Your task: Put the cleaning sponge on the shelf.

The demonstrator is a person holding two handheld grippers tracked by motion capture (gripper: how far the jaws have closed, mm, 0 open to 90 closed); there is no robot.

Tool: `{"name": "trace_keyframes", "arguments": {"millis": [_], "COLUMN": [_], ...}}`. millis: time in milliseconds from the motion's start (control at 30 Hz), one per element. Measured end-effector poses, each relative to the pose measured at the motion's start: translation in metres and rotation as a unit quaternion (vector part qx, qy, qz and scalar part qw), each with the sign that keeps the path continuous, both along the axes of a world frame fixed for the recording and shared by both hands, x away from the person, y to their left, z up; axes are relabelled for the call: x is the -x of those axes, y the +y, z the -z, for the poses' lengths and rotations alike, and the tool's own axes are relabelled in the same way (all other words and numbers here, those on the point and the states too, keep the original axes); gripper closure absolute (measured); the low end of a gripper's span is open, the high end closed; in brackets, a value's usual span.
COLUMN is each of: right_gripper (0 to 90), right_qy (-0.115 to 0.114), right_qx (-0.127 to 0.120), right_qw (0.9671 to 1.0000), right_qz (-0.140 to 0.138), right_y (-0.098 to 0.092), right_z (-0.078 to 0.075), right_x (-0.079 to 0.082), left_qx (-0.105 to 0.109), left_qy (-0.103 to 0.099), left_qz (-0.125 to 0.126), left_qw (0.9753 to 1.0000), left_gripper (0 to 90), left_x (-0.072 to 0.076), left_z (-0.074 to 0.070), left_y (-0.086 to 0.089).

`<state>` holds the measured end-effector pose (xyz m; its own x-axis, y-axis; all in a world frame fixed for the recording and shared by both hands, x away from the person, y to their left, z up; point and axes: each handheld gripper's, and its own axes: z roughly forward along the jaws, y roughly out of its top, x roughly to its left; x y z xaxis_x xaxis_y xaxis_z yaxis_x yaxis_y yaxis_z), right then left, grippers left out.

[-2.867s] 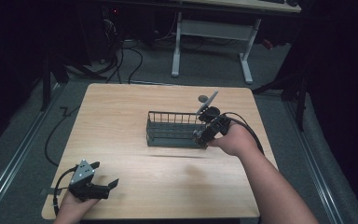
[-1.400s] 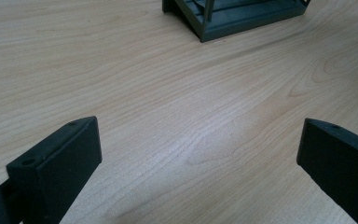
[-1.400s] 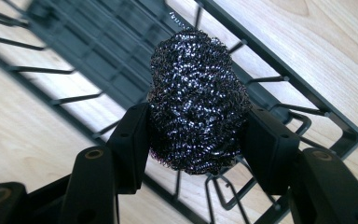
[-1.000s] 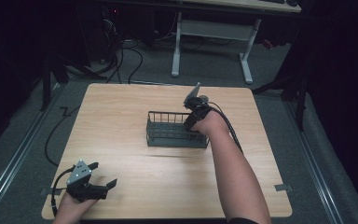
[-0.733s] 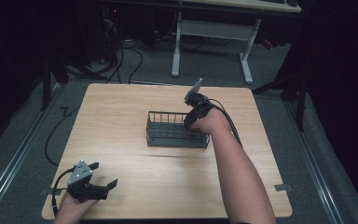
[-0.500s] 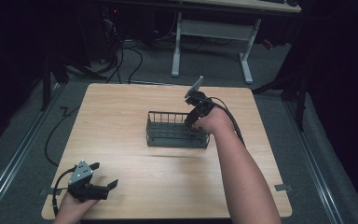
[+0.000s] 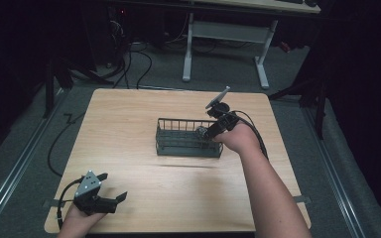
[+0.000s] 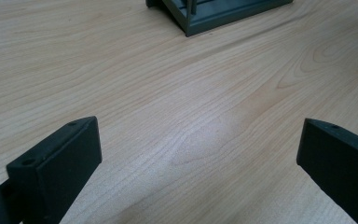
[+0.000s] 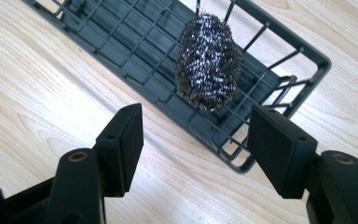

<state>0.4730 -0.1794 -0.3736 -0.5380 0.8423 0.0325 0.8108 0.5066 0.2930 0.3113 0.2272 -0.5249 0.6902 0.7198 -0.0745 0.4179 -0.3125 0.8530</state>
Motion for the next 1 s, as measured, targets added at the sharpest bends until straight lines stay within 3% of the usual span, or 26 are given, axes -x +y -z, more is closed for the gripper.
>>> {"name": "trace_keyframes", "arguments": {"millis": [67, 233, 367, 467, 600, 700, 733, 800, 933, 1000], "right_gripper": [43.4, 37.0, 35.6, 35.0, 35.1, 35.6, 35.8, 36.4, 34.0, 30.3], "right_qy": [-0.012, -0.045, -0.071, -0.118, -0.15, -0.182, -0.185, -0.202, -0.236, -0.254], "right_qx": [-0.012, -0.017, -0.029, -0.032, -0.053, -0.101, -0.108, -0.143, -0.167, -0.169], "right_qw": [0.9999, 0.9985, 0.9969, 0.9925, 0.9871, 0.9781, 0.9768, 0.9684, 0.9558, 0.9497], "right_qz": [-0.004, -0.026, -0.012, -0.014, -0.016, 0.003, 0.007, 0.03, 0.053, 0.07], "right_y": [-0.002, -0.002, -0.004, -0.009, -0.018, -0.035, -0.038, -0.054, -0.075, -0.085], "right_z": [0.001, 0.009, 0.018, 0.03, 0.057, 0.081, 0.084, 0.102, 0.129, 0.135], "right_x": [0.008, 0.032, 0.052, 0.071, 0.099, 0.124, 0.128, 0.146, 0.172, 0.185], "left_qx": [-0.001, -0.002, -0.004, -0.003, -0.001, -0.004, -0.003, -0.001, 0.0, -0.002], "left_qy": [0.001, 0.004, 0.006, 0.006, 0.004, 0.004, 0.004, 0.006, 0.004, 0.003], "left_qz": [0.0, 0.0, 0.001, 0.002, -0.004, -0.004, -0.006, -0.009, -0.009, -0.011], "left_qw": [1.0, 1.0, 1.0, 1.0, 1.0, 1.0, 1.0, 0.9999, 0.9999, 0.9999], "left_gripper": [0.4, 0.4, 0.4, 0.4, 0.4, 0.4, 0.4, 0.4, 0.4, 0.4], "left_x": [0.0, -0.001, -0.001, -0.001, -0.001, -0.002, -0.002, -0.002, -0.003, -0.003], "left_z": [0.0, 0.001, 0.002, 0.001, 0.001, 0.001, 0.002, 0.002, 0.002, 0.002], "left_y": [0.0, -0.001, -0.002, -0.003, -0.003, -0.003, -0.003, -0.003, -0.005, -0.007]}}
